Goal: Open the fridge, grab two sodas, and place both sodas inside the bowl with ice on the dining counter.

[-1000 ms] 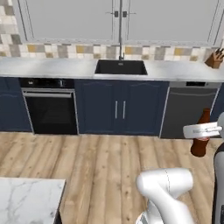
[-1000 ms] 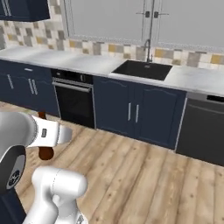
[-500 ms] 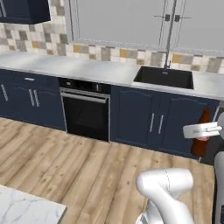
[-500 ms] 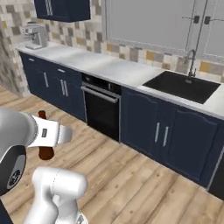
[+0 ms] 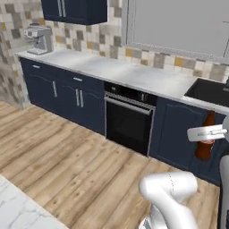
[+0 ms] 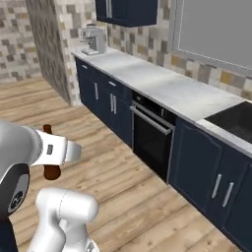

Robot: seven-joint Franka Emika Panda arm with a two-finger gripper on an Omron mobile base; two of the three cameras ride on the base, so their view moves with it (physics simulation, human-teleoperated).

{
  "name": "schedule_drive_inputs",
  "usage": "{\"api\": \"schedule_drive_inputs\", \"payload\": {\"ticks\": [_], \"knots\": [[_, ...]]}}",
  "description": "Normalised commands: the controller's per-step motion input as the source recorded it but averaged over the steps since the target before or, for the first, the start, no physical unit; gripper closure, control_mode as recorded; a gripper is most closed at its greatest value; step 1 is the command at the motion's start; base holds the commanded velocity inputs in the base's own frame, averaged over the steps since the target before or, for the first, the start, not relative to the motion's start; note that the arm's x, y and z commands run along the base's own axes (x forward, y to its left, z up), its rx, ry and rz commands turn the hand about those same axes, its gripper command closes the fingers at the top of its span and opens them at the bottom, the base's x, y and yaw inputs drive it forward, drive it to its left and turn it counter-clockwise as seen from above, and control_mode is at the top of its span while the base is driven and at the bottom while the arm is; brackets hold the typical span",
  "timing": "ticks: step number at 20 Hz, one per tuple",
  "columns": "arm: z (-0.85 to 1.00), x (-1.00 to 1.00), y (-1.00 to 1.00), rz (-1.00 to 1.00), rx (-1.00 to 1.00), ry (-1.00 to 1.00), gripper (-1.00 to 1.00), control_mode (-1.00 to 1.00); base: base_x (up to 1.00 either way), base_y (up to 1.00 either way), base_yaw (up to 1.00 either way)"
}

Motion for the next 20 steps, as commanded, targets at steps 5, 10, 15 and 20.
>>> {"api": "schedule_drive_inputs", "payload": {"ticks": [5,10,15,20], "knots": [[0.0,0.0,0.0,0.0,0.0,0.0,1.0,1.0,0.85,-0.02,0.48],[0.0,0.0,0.0,0.0,0.0,0.0,1.0,1.0,0.88,-0.07,0.49],[0.0,0.0,0.0,0.0,0.0,0.0,1.0,1.0,0.96,-0.09,0.47],[0.0,0.0,0.0,0.0,0.0,0.0,1.0,1.0,1.0,-0.16,0.43]]}}
